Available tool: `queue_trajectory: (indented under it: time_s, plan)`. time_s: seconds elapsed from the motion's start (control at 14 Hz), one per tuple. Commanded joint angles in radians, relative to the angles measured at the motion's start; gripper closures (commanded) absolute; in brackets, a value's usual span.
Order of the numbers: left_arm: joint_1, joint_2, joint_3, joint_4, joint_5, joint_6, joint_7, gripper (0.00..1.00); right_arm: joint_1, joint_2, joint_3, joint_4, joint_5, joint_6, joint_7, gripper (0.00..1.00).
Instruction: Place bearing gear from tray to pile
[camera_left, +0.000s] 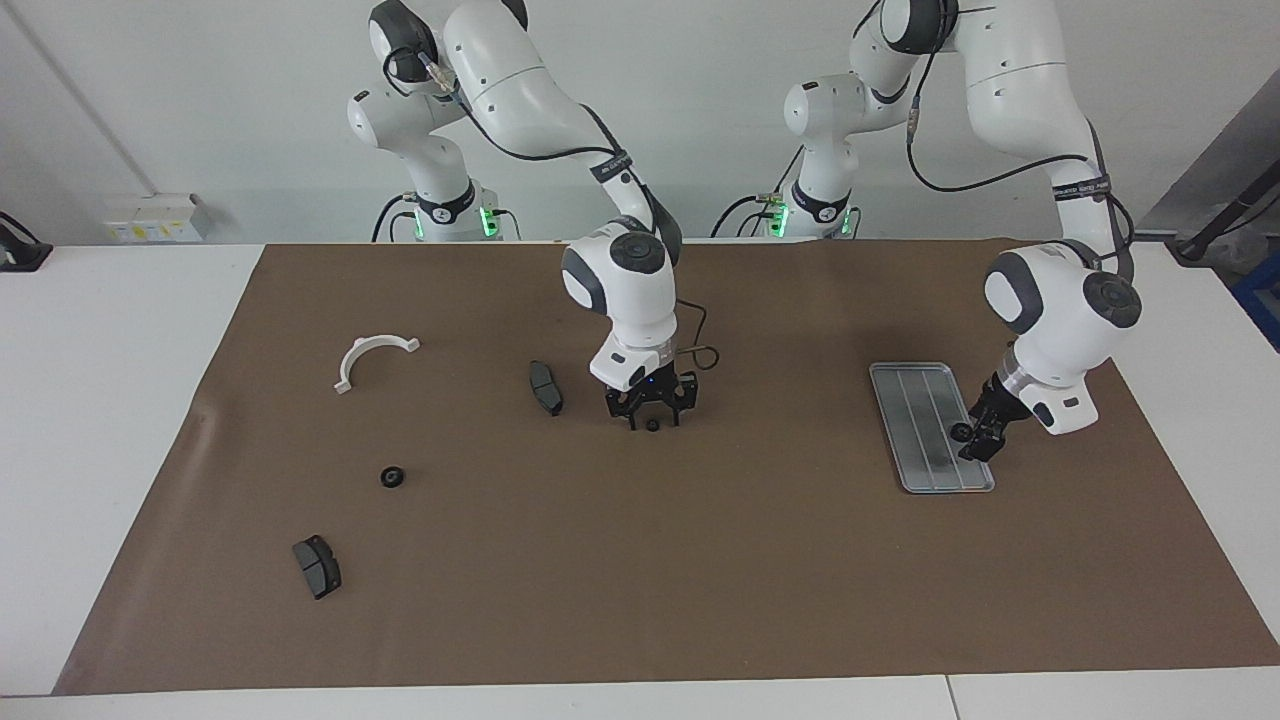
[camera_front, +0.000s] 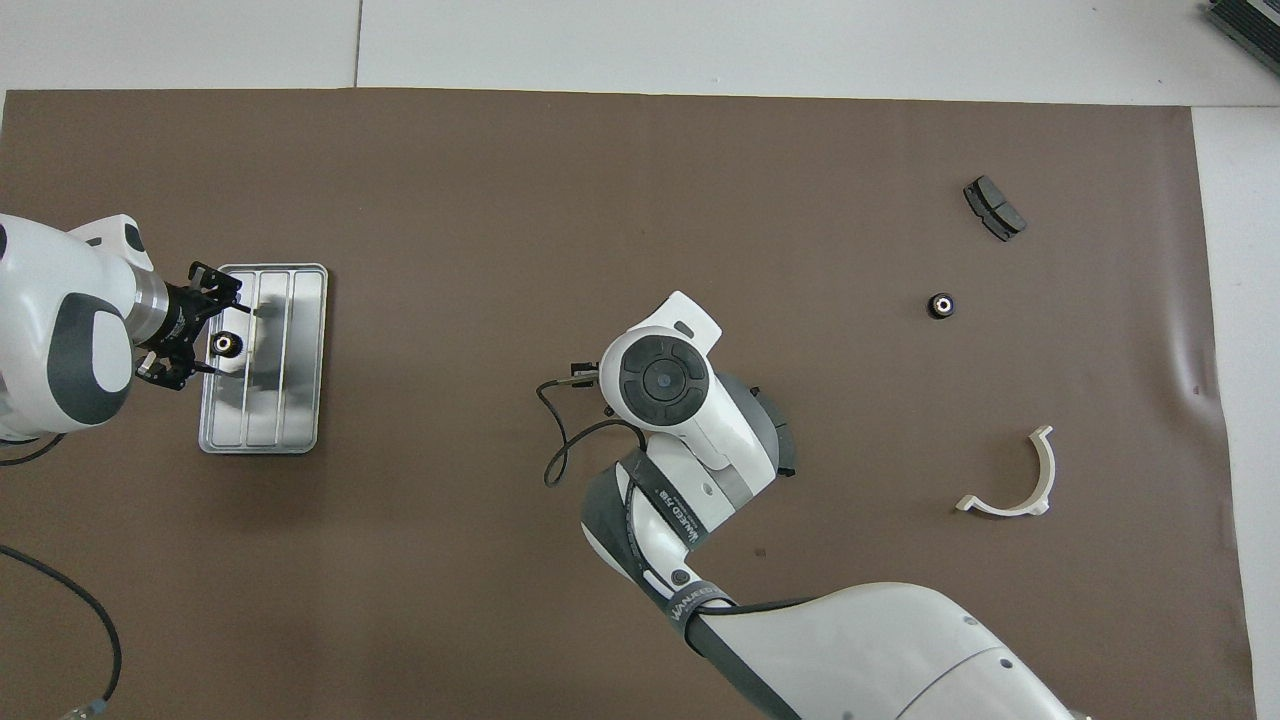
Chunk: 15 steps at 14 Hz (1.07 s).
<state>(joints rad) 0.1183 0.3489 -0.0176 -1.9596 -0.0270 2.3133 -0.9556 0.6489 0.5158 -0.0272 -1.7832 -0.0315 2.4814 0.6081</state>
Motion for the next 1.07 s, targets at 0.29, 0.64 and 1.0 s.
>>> queue_trajectory:
  time_s: [0.29, 0.64, 1.0]
  plan:
    - [-0.019, -0.03, 0.007, -0.053, 0.015, 0.024, -0.061, 0.35, 0.002, 0.0, 0.001, -0.002, -0.016, 0.011, 0.053, 0.96]
    - [-0.017, -0.028, 0.007, -0.047, 0.015, 0.023, -0.06, 0.69, 0.002, -0.005, 0.0, 0.01, -0.016, 0.005, 0.076, 1.0]
    - [-0.019, -0.019, 0.005, 0.01, 0.018, -0.008, -0.058, 0.87, -0.079, -0.115, -0.01, 0.01, -0.018, -0.113, 0.056, 1.0]
